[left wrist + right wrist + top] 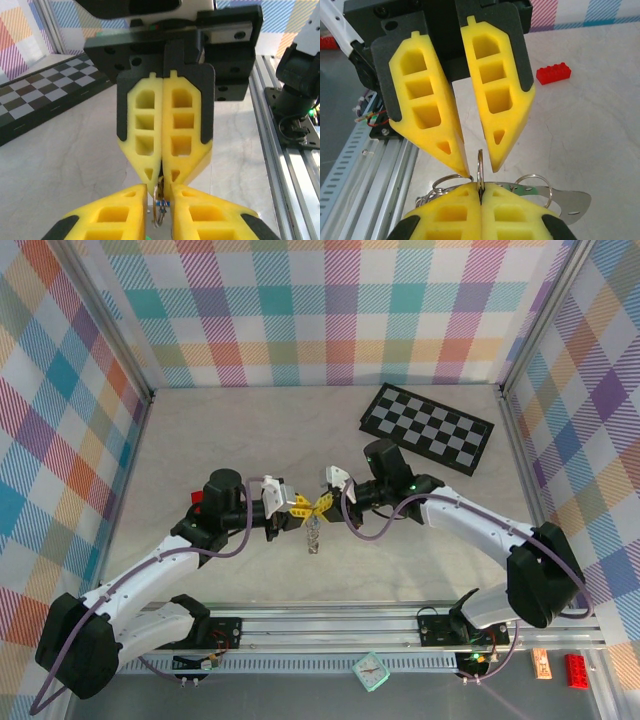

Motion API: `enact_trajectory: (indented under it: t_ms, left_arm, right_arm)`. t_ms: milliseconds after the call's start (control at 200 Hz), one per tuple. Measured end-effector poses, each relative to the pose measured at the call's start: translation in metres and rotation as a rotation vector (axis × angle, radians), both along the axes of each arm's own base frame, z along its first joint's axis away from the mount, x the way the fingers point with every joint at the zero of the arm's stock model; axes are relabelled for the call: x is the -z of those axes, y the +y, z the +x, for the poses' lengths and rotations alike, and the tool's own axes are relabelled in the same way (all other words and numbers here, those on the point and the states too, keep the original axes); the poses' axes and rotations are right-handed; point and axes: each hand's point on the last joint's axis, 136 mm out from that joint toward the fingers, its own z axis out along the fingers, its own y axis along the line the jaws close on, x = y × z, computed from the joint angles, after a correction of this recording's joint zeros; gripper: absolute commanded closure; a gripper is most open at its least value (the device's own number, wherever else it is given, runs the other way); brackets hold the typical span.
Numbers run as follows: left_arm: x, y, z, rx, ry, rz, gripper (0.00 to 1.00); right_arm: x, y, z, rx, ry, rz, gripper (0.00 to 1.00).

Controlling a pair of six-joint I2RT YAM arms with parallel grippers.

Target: Put the keys on the keyring

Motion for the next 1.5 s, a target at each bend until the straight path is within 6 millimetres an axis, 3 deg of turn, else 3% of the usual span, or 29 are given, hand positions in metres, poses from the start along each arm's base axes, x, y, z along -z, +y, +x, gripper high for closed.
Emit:
enact_trajectory:
  t_ms: [265, 545, 630, 745, 885, 1220, 1500]
  left_arm:
    - [0.017, 0.002, 0.001, 0.007, 0.033, 0.079, 0.83]
    - [0.019, 0.002, 0.0, 0.017, 0.044, 0.108, 1.0]
    - [0.019, 0.001, 0.0, 0.022, 0.046, 0.11, 1.0]
    - [0.019, 0.001, 0.0, 0.022, 0.043, 0.108, 1.0]
    - [0.018, 0.001, 0.001, 0.02, 0.035, 0.099, 1.0]
    - [0.021, 0.0, -0.002, 0.02, 0.031, 0.051, 1.0]
    - [0.015, -0.002, -0.003, 0.031, 0.017, 0.024, 1.0]
  right_arm:
    - [0.001, -0.001, 0.001, -0.026, -0.036, -0.094, 1.0]
    - [0.002, 0.002, -0.002, -0.066, -0.094, -0.181, 1.0]
    - [0.002, 0.002, -0.002, -0.068, -0.093, -0.183, 1.0]
    - [0.003, 0.002, -0.002, -0.056, -0.075, -0.173, 0.75]
    - [0.008, -0.005, -0.002, -0.032, -0.042, -0.133, 0.68]
    - [0.014, -0.005, 0.0, -0.006, -0.018, -0.057, 0.69]
    - [0.003, 0.001, 0.002, -0.012, -0.024, -0.003, 0.8]
